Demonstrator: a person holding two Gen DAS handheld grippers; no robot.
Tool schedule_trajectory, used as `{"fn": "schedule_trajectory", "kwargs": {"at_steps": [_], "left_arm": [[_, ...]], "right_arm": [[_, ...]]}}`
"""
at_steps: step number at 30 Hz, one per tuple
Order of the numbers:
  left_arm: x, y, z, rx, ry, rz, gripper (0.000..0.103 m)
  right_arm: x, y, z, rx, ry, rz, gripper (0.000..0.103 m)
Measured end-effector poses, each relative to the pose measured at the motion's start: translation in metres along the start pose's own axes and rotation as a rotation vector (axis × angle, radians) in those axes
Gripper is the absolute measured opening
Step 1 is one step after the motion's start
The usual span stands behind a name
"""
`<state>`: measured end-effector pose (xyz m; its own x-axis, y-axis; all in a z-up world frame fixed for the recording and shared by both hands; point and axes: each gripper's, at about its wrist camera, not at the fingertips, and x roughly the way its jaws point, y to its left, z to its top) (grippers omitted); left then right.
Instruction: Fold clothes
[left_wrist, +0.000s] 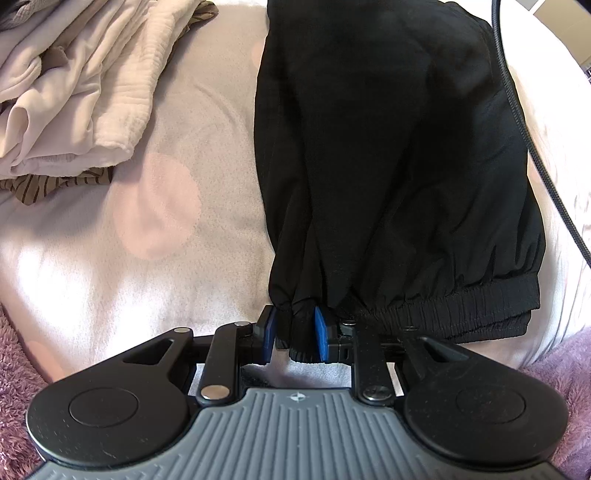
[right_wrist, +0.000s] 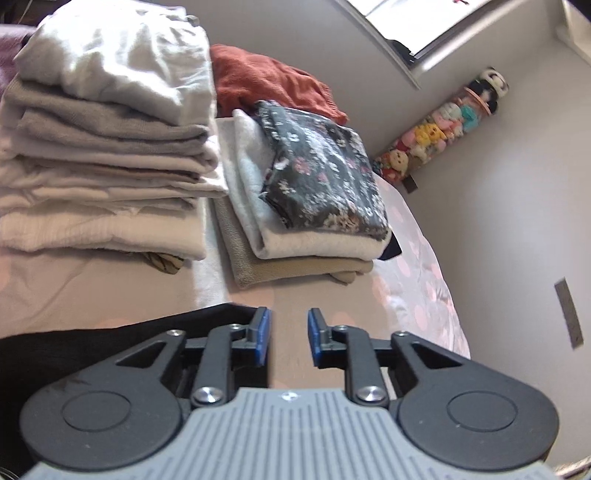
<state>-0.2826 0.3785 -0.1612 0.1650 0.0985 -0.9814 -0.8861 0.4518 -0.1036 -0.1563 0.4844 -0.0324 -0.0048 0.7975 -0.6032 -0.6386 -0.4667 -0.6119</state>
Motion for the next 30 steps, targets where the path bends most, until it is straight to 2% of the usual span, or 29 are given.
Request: {"fn": "schedule_trajectory", "kwargs": {"at_steps": [7,12,18,23,27,30], "left_arm": [[0.004,0.0,-0.001,-0.012,-0.01,-0.004,0.02],[0.007,0.0,0.0,-0.022,-0.023,-0.024,0.02],[0.01,0.008,-0.002,-0.065,-0.039,-0.072,0.02],[0.016,0.01,-0.004,-0.087,-0.058,-0.095,0.02],[0.021,0.007,-0.004,-0.095,-0.075,-0.099,0.02],[0.024,0.005,-0.006,-0.105,-0.089,-0.105,0.02]], "right_arm": [[-0.024,-0.016,-0.031,0.165,0.05,0.0,0.025],[-0.065,-0.002,-0.077,0.357,0.094,0.042,0.025],[-0.127,0.053,-0.136,0.577,0.143,0.097,0.024],[-0.174,0.106,-0.186,0.724,0.219,0.116,0.024],[-0.193,0.145,-0.202,0.747,0.272,0.128,0.025],[-0.191,0.161,-0.203,0.759,0.285,0.131,0.025]]}}
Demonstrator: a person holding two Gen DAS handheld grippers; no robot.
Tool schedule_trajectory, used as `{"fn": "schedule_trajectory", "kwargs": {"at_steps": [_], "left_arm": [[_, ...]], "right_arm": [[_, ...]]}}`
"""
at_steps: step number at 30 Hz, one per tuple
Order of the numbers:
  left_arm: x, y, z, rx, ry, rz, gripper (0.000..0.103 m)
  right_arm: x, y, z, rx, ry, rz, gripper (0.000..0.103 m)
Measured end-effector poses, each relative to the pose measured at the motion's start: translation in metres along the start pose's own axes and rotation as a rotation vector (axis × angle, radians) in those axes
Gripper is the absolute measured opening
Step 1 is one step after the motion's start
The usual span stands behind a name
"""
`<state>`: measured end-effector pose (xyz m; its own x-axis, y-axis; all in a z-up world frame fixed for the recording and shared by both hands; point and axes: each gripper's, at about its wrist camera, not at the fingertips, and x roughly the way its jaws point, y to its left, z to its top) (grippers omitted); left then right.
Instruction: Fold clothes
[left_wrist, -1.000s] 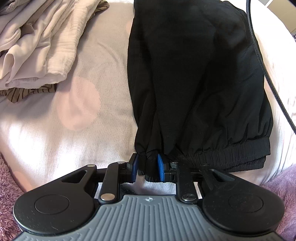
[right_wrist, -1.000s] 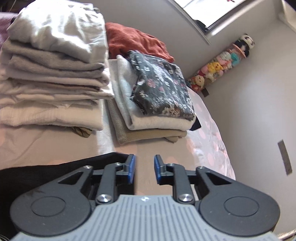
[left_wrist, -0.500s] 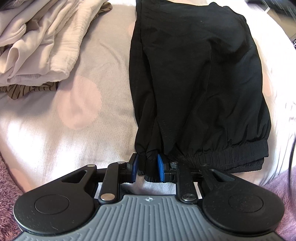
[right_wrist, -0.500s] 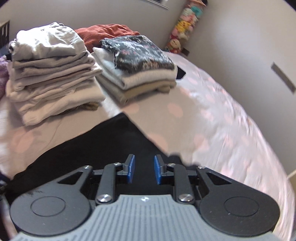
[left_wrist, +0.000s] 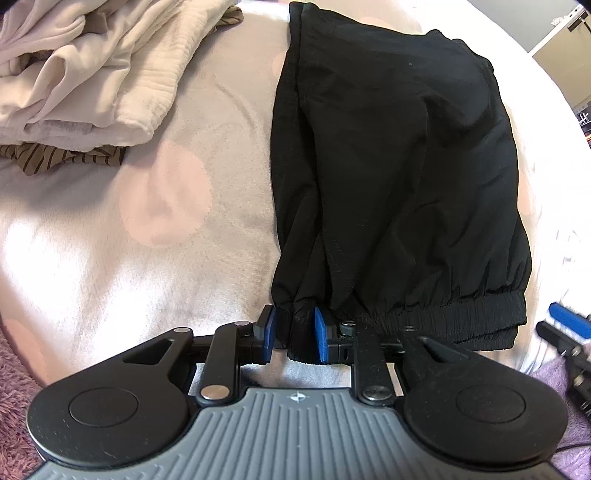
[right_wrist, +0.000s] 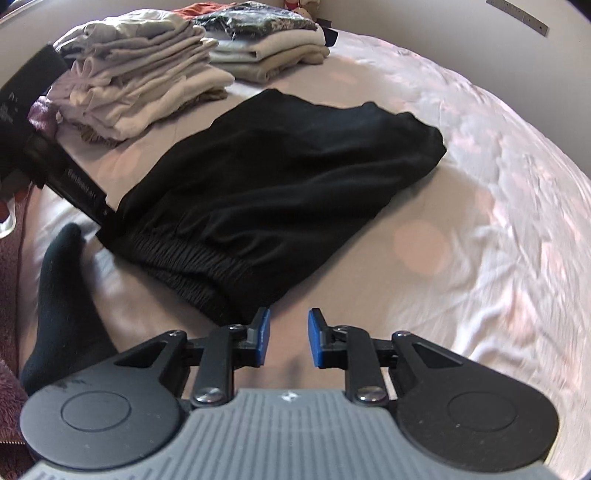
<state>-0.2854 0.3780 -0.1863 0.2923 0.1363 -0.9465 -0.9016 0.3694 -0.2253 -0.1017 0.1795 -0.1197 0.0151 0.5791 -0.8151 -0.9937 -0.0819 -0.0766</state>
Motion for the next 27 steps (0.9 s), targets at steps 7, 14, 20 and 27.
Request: {"fn": "schedule_trajectory", "kwargs": {"at_steps": [7,14,20,27], "left_arm": [[0.01,-0.011,-0.022,-0.039,-0.039,-0.022,0.021],[-0.024,0.002,-0.032,-0.091,-0.051,-0.059,0.021],[-0.036,0.023,-0.05,-0.141,-0.06,-0.094,0.02],[-0.04,0.033,-0.059,-0.169,-0.074,-0.122,0.02]], "right_arm": [[0.026,0.019,-0.001,-0.006,0.021,-0.027,0.025],[0.02,0.022,-0.006,0.042,-0.05,-0.046,0.004],[-0.003,0.043,-0.019,-0.018,-0.063,-0.054,0.003],[0.02,0.064,-0.025,-0.158,0.049,-0.082,0.004]]}}
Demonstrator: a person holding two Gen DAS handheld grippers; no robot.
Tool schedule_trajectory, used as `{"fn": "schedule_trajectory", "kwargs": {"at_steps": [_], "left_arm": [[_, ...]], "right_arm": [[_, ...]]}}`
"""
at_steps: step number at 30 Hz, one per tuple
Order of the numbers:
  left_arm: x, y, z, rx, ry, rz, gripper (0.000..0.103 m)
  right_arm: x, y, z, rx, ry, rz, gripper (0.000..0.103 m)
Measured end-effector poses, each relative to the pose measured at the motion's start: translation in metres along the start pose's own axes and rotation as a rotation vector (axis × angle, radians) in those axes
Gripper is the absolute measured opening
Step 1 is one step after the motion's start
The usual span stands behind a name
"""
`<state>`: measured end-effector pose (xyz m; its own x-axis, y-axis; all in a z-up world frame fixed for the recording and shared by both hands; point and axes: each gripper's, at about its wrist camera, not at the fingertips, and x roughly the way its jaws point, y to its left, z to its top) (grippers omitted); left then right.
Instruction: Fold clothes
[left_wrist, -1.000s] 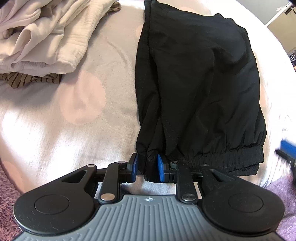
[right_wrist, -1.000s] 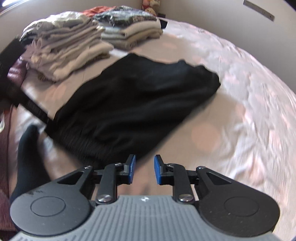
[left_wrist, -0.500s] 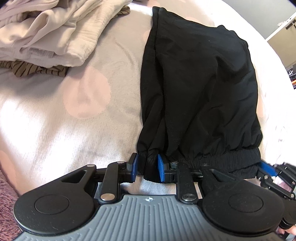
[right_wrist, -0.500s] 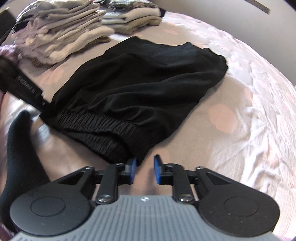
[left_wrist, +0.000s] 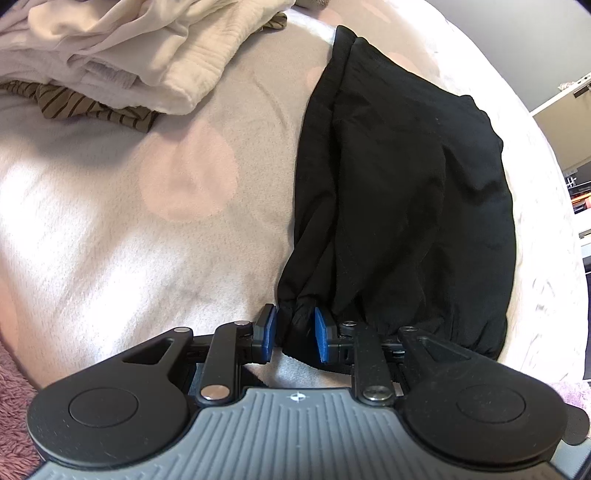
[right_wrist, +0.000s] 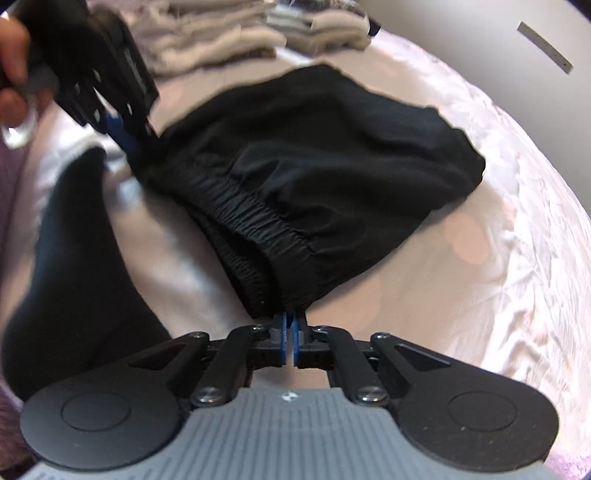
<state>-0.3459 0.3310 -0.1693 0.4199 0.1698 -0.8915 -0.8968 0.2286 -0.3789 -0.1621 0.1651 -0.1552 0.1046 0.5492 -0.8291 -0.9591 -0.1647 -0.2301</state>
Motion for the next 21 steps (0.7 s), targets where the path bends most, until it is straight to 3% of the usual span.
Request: {"fn": "schedule_trajectory", "kwargs": {"at_steps": [8,10,12,15,21], "left_arm": [[-0.013,0.02,0.013,-0.035,-0.008,-0.023,0.02],[-0.019,0.026,0.016,-0.041,-0.009,-0.031,0.021],[-0.021,0.03,0.015,-0.052,-0.007,-0.041,0.021],[-0.022,0.033,0.014,-0.055,-0.005,-0.046,0.021],[-0.021,0.031,0.014,-0.039,-0.009,-0.038,0.021]], "right_arm": [[-0.005,-0.004,0.001,0.025,-0.01,-0.01,0.007],[-0.007,-0.004,0.0,0.033,-0.014,-0.004,0.015],[-0.012,-0.008,-0.002,0.063,-0.026,0.016,0.04],[-0.019,-0.02,-0.005,0.135,-0.055,0.095,0.059],[-0.02,-0.03,-0.006,0.206,-0.074,0.119,0.063]]}}
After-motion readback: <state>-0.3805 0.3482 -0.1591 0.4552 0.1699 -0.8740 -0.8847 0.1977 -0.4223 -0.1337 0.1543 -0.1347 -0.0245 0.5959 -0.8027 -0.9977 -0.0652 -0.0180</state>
